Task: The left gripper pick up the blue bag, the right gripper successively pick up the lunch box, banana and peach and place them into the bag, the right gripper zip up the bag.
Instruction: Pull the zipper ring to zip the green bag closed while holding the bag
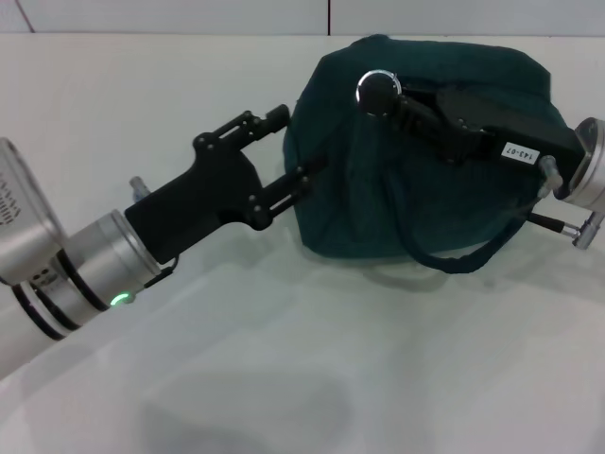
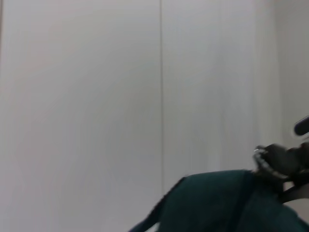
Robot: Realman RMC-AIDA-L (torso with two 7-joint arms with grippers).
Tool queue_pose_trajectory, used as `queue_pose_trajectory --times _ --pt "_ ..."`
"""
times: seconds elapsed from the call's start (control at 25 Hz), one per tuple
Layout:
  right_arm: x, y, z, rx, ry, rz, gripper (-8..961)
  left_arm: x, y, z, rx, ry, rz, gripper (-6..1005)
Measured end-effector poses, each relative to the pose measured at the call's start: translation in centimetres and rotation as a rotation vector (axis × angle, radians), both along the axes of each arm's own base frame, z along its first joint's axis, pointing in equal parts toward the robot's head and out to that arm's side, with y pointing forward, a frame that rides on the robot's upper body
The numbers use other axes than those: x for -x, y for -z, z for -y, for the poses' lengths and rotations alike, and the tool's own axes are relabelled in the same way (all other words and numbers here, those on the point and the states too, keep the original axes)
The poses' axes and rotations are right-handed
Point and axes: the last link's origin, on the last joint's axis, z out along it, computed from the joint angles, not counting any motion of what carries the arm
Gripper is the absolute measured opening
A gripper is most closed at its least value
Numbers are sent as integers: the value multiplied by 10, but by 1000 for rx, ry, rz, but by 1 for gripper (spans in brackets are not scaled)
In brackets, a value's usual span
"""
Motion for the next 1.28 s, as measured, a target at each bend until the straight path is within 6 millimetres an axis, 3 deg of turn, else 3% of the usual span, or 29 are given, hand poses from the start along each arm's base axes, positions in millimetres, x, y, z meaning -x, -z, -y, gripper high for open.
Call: queue_pose_trajectory --times 0.2,0.44,0.76,1.28 --pt "-5 -3 4 9 1 -7 41 9 -6 2 -42 -26 -11 622" --pt "-28 -16 16 -1 38 -13 41 11 -8 2 -54 -39 -11 620" --pt "-53 -26 25 -11 105 -8 41 -5 3 -1 13 55 -49 617" --pt "-54 -24 26 -22 118 -13 40 -25 18 -5 95 148 -86 609"
